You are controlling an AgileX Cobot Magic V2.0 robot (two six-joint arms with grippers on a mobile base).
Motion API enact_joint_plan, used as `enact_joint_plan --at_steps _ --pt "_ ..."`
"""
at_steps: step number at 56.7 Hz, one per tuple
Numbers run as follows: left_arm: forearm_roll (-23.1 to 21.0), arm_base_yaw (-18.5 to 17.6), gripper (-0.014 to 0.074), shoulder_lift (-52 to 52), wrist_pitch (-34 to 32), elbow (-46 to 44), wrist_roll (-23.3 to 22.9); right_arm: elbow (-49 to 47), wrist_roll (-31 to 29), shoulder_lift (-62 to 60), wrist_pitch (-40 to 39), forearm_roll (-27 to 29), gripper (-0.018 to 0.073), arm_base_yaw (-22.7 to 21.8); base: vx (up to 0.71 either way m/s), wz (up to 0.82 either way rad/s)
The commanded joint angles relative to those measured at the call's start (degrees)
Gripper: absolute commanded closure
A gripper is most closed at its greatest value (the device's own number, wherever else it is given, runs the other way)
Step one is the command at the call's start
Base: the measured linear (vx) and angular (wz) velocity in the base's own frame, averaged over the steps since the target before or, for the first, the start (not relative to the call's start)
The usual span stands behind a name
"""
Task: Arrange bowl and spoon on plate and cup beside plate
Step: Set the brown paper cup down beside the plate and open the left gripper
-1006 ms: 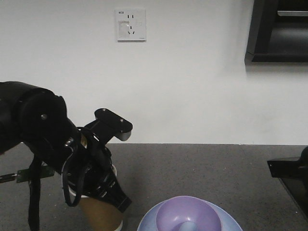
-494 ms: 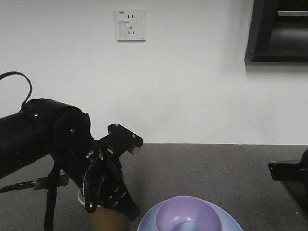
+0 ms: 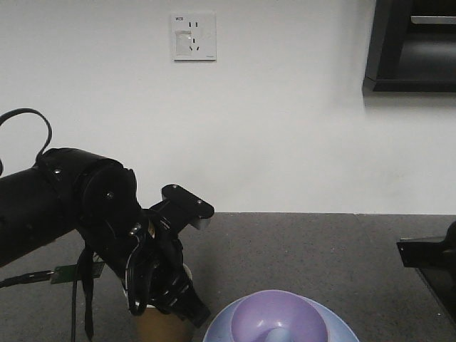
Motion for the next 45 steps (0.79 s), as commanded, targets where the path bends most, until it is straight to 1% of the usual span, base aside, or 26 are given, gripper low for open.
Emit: enact_joint_plan --at_steps 1,6,13,21,26,35,42,45 --pt "-0.7 -0.4 0.0128 -2.4 -2.4 -1.9 -0.4 -1.9 -0.1 -0.9 -3.9 0.2 0.0013 -0.3 0.0 0.0" --pt "-0.7 -0.4 0.0059 -2.5 -2.4 -1.9 -0.5 -1.9 -0.1 -0.9 -3.9 0.2 0.0013 -0.3 0.0 0.0" --pt "-0.7 -0.5 0.0022 -2.5 -2.2 -1.9 -0.6 -1.9 -0.1 -0.9 -3.9 0.2 0.0013 -0.3 0.0 0.0" --pt "-0.9 -0.5 0.0024 -3.1 -2.3 -2.2 -0.6 -1.9 -0.1 -0.9 -3.9 0.2 0.0013 -0.3 0.0 0.0" --pt "-1.7 -0.5 0.0024 -3.5 -1.5 -3.9 -0.6 -1.9 -0.1 -0.9 -3.9 0.2 0.0013 -0.3 0.0 0.0" --pt "-2.2 -0.5 0.0024 -4.6 0.5 -8.7 -0.6 -1.9 -0.1 -0.9 -3.9 0.2 0.0013 -0.3 0.0 0.0" --pt "-1.4 -0.5 0.0032 -5.9 3.4 -13.6 -0.6 -1.9 -0.1 -0.9 -3.8 0.2 0.0013 -0.3 0.0 0.0" --pt "-0.6 -0.4 0.0055 -6.7 4.3 -15.9 -0.6 -1.9 -0.1 -0.9 -3.8 0.2 0.0013 -0.3 0.0 0.0"
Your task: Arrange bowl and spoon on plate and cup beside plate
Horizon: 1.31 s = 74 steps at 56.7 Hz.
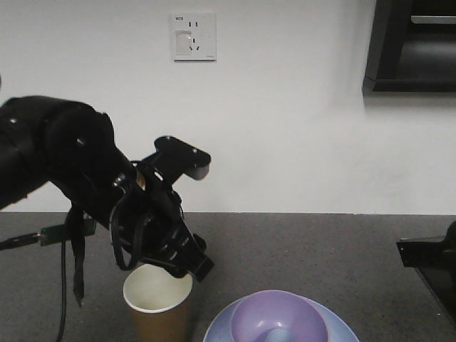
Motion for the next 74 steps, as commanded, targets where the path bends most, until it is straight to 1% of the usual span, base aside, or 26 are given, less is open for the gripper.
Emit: enact_joint_plan --at_steps 1,3,5,9,10,11,12,14,15,16,19,22,24,30,35,39,45,49,55,59,74 --pt "0.7 -0.3 0.0065 -4.4 -0.3 -5.3 -0.6 -1.9 -0.1 -0.9 -3.8 0.2 0.0013 -0.3 0.0 0.0" --pt "1.1 -0.3 0.0103 -5.3 0.2 -6.5 -0.7 -1.9 -0.1 -0.9 -3.9 0.2 0.0015 -0.3 0.0 0.0" --pt "1.4 -0.3 0.016 -6.4 0.5 -7.3 -1.1 -1.9 -0.1 -0.9 -4.1 0.2 0.002 -0.3 0.0 0.0" --pt "2.3 -0.3 0.0329 -9.1 -0.4 -7.6 -2.3 -1.9 -0.1 -0.9 -4.3 0.2 0.0056 -0.3 0.0 0.0" --pt "3.0 -0.3 0.0391 -9.7 -0.8 -7.6 -2.7 -1.9 -0.1 -1.0 -4.4 0.2 0.0068 -0.3 0.0 0.0" --pt "3.5 -0.3 0.0433 -10.5 -1.1 -7.6 -3.1 -1.9 -0.2 -1.0 -4.6 0.2 0.009 -0.3 0.0 0.0" --pt "4.2 -0.3 0.0498 -11.0 -1.4 -7.6 -3.6 -1.9 -0.2 -1.1 -4.8 0.2 0.0108 -0.3 0.0 0.0" --pt "5.0 -0.3 0.0582 -12.3 -1.7 -7.5 -4.2 -1.9 -0.2 -1.1 -5.2 0.2 0.0174 -0.3 0.0 0.0" --pt "5.0 -0.3 0.0606 -13.0 -2.1 -7.5 -4.4 -1.9 -0.2 -1.1 -5.5 0.2 0.0202 -0.3 0.0 0.0" --pt "5.4 -0.3 0.0606 -13.6 -2.8 -7.2 -4.8 -1.9 -0.2 -1.1 -5.7 0.2 0.023 -0.3 0.0 0.0" --pt "5.4 -0.3 0.0605 -16.0 -4.3 -5.7 -5.1 -1.9 -0.2 -1.1 -6.5 0.2 0.036 -0.3 0.0 0.0" --pt "4.6 -0.3 0.0604 -18.6 -6.4 -2.9 -5.4 -1.3 -0.8 -2.0 -7.8 0.7 0.0485 -0.3 0.0 0.0" --pt "3.5 -0.3 0.0603 -20.8 -8.8 0.5 -5.5 0.8 -1.3 -3.0 -9.7 1.4 0.0575 -0.3 0.0 0.0" --pt "2.5 -0.3 0.0603 -28.6 -17.2 11.6 -5.6 8.0 -2.9 -7.7 -17.7 3.4 0.0573 -0.3 0.0 0.0" --pt "2.5 -0.3 0.0603 -36.2 -24.6 23.6 -6.1 16.3 -4.4 -13.5 -25.1 4.6 0.0572 -0.3 0.0 0.0" --pt "2.3 -0.3 0.0603 -41.8 -30.4 33.1 -6.8 22.6 -5.0 -18.3 -30.2 4.5 0.0571 -0.3 0.0 0.0" --pt "1.0 -0.3 0.0603 -49.2 -35.7 43.8 -8.2 31.2 -5.2 -25.4 -36.3 4.4 0.0571 -0.3 0.0 0.0" --pt "0.1 -0.3 0.0603 -53.1 -38.1 49.1 -8.9 35.5 -5.2 -29.4 -40.0 4.3 0.0571 -0.3 0.0 0.0" --pt "-0.6 -0.3 0.0603 -57.6 -40.9 54.6 -9.2 40.5 -5.2 -33.6 -43.8 4.3 0.0571 -0.3 0.0 0.0" --pt "-0.6 -0.3 0.0603 -59.4 -41.1 56.6 -9.2 42.7 -5.2 -35.6 -45.5 4.3 0.0571 -0.3 0.0 0.0" --pt "-0.6 -0.3 0.0603 -60.2 -39.7 57.4 -9.2 44.1 -5.1 -36.4 -43.5 4.5 0.0571 -0.3 0.0 0.0"
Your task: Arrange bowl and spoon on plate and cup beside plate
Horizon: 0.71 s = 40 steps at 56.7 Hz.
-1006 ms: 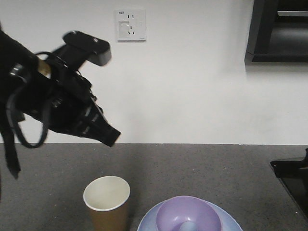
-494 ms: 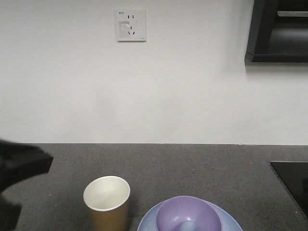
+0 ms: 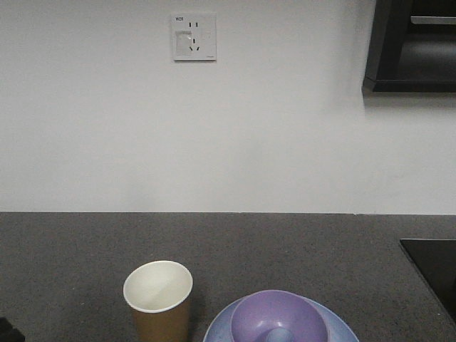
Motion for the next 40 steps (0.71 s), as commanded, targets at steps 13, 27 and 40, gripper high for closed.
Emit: enact_joint_plan --at_steps 13,27,40 --pt "-0.7 -0.3 0.0603 0.0 -4.6 -1.3 -0.5 -1.5 -0.5 0.4 -4.4 0.3 0.0571 -0.3 0.0 0.0" --pt "4.4 3.2 0.0603 -6.3 -15.1 5.3 2.7 -1.5 -0.5 0.4 -4.4 0.3 0.0571 -0.3 0.0 0.0" --pt "6.3 20.1 0.0603 -23.0 -33.2 29.3 2.4 -1.5 -0.5 0.4 -4.4 0.3 0.0571 -0.3 0.0 0.0"
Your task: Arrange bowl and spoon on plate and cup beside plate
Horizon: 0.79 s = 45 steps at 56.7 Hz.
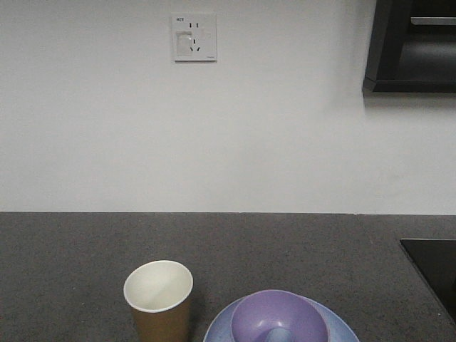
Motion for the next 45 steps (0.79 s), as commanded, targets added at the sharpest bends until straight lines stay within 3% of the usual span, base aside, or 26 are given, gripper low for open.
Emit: enact_joint_plan --at_steps 1,12,16,45 --pt "0.1 4.9 0.0603 -5.3 -10.1 7.4 -0.2 -1.5 -0.5 0.4 -4.5 0.2 0.0571 -0.3 0.0 0.0" --pt "-1.4 10.6 0.0603 -16.2 -20.5 20.8 -0.5 -1.5 -0.5 0.4 -4.5 0.2 0.0571 -0.3 0.0 0.0" --pt "-0.9 11.3 0.0603 -18.8 -16.3 20.4 -0.1 -1.5 -0.5 0.4 -4.5 0.2 0.0571 -0.3 0.0 0.0" --pt "-0.9 11.8 0.0603 -18.5 -16.0 20.4 -0.5 -1.5 -0.5 0.4 -4.5 0.2 0.0571 -0.3 0.0 0.0"
